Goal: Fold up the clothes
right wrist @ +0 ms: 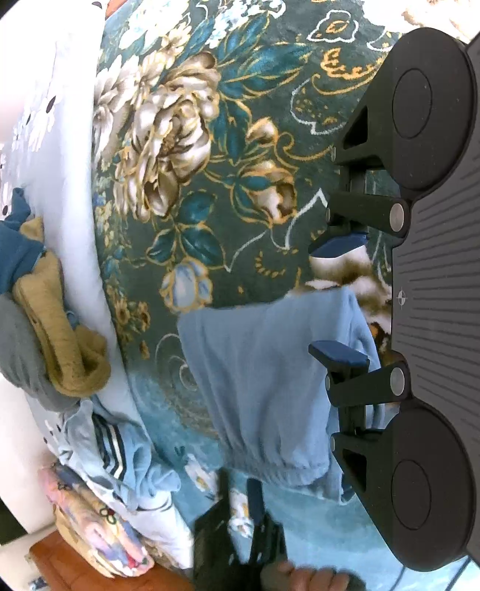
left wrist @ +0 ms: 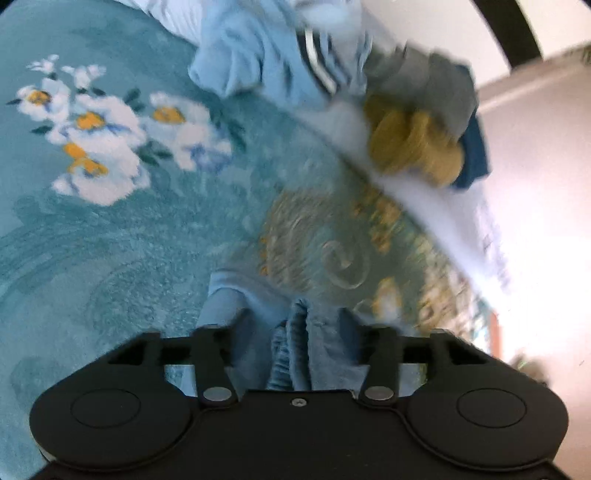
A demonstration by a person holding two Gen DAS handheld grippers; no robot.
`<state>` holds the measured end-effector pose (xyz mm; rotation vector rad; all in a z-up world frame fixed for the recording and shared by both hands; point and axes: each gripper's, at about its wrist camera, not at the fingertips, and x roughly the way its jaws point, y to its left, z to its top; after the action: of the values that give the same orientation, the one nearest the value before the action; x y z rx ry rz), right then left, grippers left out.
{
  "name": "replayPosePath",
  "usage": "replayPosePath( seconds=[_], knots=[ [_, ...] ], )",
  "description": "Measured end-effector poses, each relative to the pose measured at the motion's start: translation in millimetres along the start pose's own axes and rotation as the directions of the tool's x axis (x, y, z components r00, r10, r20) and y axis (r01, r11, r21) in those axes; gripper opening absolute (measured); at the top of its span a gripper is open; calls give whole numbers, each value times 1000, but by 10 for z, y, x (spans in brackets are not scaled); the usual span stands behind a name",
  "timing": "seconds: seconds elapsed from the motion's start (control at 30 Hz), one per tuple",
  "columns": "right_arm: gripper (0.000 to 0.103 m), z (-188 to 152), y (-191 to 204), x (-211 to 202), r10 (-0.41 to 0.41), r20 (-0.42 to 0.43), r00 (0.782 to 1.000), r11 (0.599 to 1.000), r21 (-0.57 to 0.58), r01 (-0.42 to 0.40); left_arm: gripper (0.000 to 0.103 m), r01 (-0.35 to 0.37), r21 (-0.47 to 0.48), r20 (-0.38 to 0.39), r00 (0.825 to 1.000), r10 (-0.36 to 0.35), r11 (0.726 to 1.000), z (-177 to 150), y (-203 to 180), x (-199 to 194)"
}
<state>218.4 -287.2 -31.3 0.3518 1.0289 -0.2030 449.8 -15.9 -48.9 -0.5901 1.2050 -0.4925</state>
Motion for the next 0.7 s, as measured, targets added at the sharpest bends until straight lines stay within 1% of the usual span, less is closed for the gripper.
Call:
replayPosePath(
  seconds=[0.1,0.17,0.23,0.27,0.37,0.4,0.43,0.47,0.53,0.6,0.67,0.7],
  knots=[
    [47,3,3,22,1,-10,1000,1000,15,-1,56,10,8,-78,997,-10,1000,-97,23,30],
    [47,13,8,39,3,-12,1000,1000,31,-3,56,0,19,-137,991,2,1000,-165,18,131],
    [47,23,21,56,5,-17,1000,999,37,-4,56,4,19,-181,983,0,1000,-236,3,218],
    [47,26,29,61,5,-19,1000,999,32,-4,56,-6,21,-196,981,10,1000,-264,-4,266],
    [47,14,47,70,-4,-27,1000,1000,12,4,53,13,-6,-204,979,-14,1000,-302,-2,350],
    [47,9,45,72,-7,-30,1000,1000,8,7,49,26,-19,-199,979,-29,999,-306,1,356],
    [47,6,36,75,-10,-32,999,1000,10,11,37,38,-22,-196,980,-42,999,-309,-6,358],
    [47,3,23,78,-14,-35,999,1000,15,15,32,51,-20,-194,980,-54,999,-311,-19,358],
    [47,3,3,78,-17,-37,999,999,31,18,28,70,21,-192,979,-64,997,-336,-86,334],
    [47,6,-9,77,-20,-36,999,999,42,21,28,112,40,-185,977,-102,993,-379,-142,271],
    [47,10,-12,85,-23,-35,999,999,44,24,31,134,3,-182,974,-131,991,-398,-135,256],
    [47,12,-11,90,-22,-36,999,999,44,24,31,133,-8,-181,975,-132,991,-404,-132,266]
  ],
)
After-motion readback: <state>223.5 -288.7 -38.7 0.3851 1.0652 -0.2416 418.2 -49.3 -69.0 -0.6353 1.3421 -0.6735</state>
